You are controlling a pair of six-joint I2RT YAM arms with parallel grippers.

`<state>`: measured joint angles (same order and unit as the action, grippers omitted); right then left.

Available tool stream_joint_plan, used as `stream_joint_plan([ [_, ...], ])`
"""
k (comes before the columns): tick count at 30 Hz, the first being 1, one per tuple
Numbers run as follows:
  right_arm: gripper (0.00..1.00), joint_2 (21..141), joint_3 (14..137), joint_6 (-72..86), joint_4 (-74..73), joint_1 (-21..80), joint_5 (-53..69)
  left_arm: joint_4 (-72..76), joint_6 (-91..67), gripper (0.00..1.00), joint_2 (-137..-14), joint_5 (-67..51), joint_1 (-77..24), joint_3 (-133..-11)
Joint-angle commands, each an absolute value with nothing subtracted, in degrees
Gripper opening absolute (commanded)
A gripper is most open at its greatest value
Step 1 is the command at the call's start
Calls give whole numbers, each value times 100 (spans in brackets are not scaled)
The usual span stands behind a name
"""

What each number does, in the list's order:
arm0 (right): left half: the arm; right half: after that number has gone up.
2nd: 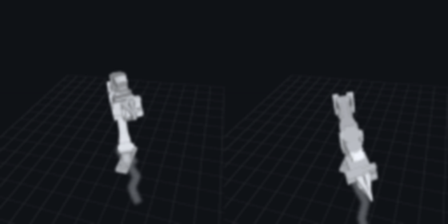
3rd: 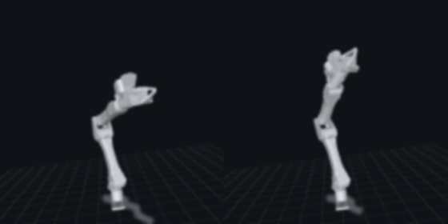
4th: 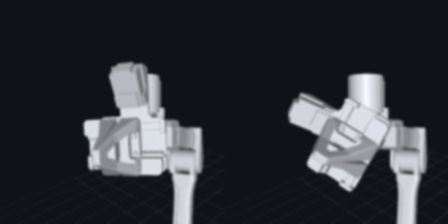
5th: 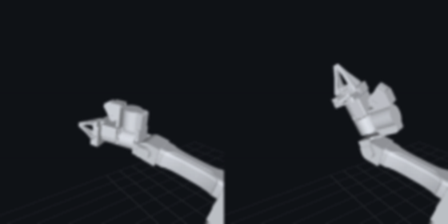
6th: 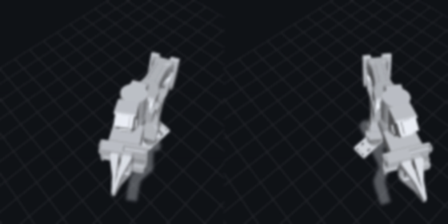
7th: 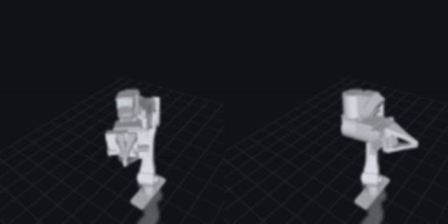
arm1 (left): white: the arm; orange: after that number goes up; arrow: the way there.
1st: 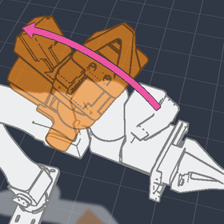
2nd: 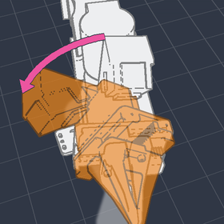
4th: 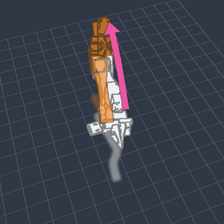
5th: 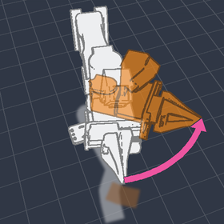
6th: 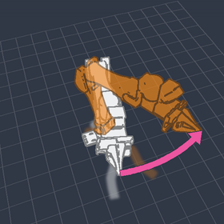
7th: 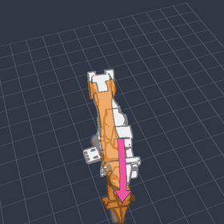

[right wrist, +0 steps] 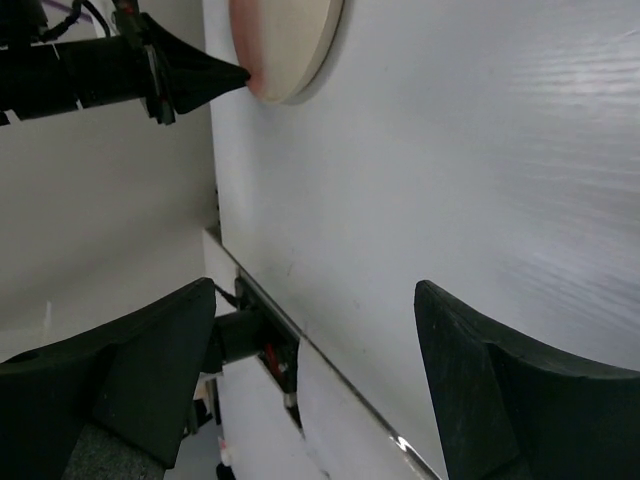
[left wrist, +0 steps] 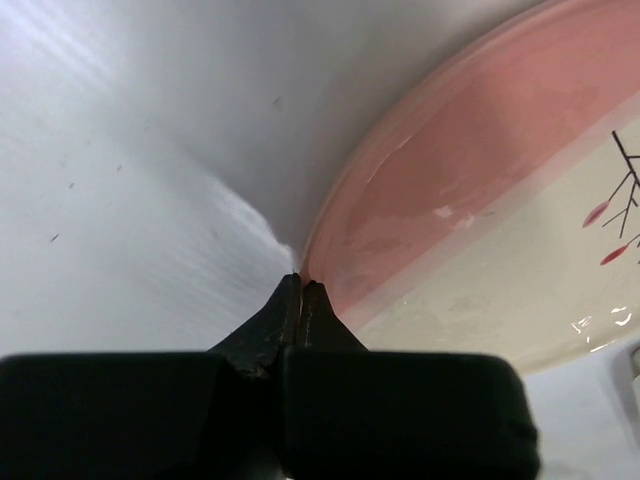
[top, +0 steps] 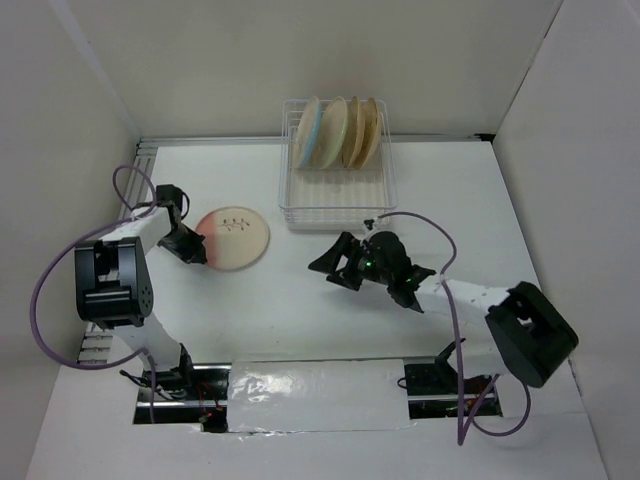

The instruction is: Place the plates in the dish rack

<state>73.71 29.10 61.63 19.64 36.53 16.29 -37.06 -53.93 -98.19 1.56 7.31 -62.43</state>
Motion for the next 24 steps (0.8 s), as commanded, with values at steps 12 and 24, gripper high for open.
stream_joint_plan([
  [12, 86, 10537, 4085, 7294, 4851, 4851, 1459, -4052, -5054, 0, -8245, -229, 738, -5212],
  [24, 85, 12286, 4736, 8085, 6029, 4904, 1846, -4157, -4834, 0, -7708, -712, 738, -4931],
])
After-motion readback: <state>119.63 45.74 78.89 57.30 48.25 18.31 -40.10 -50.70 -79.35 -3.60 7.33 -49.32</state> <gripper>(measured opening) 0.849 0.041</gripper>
